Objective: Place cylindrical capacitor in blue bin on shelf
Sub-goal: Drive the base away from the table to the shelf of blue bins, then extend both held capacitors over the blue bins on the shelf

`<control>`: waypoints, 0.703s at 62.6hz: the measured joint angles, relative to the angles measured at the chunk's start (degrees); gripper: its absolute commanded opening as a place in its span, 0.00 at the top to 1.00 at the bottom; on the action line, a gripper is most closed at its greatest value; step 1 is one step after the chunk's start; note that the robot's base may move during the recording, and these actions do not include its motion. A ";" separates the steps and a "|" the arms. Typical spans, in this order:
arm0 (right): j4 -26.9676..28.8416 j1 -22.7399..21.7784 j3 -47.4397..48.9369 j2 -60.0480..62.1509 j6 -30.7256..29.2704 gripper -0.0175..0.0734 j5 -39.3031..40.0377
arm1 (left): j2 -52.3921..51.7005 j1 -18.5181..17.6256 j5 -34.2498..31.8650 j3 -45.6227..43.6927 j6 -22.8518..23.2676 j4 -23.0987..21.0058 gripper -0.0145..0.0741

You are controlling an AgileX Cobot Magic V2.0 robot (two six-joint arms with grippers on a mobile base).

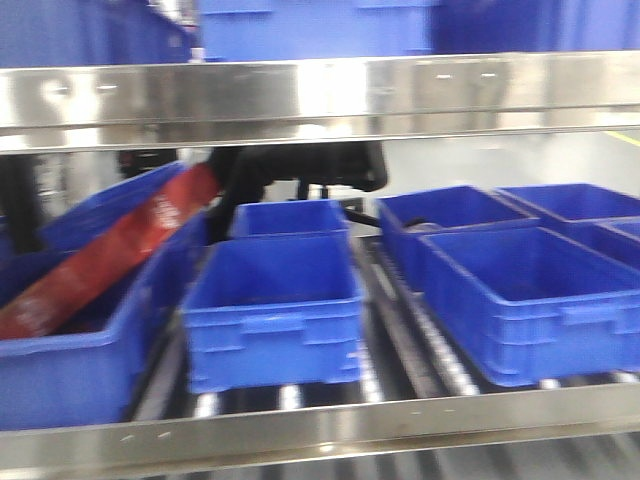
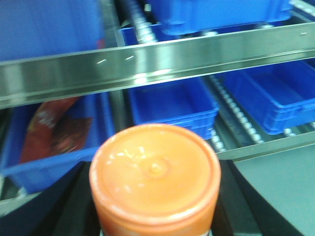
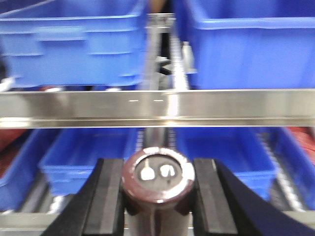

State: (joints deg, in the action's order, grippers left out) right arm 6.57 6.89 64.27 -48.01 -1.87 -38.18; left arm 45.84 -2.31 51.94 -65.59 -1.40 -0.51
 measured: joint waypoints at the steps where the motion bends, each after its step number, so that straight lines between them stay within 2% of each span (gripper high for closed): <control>1: 0.00 0.00 0.00 0.00 0.00 0.99 0.00 | 0.00 0.00 0.00 0.00 0.00 0.00 0.96; 44: 0.00 0.00 0.00 0.00 0.00 0.99 0.00 | 0.00 0.00 0.00 0.00 0.00 0.00 0.96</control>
State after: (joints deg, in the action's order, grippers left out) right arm 6.57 6.89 64.27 -48.01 -1.87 -38.18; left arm 45.84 -2.31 51.94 -65.59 -1.40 -0.51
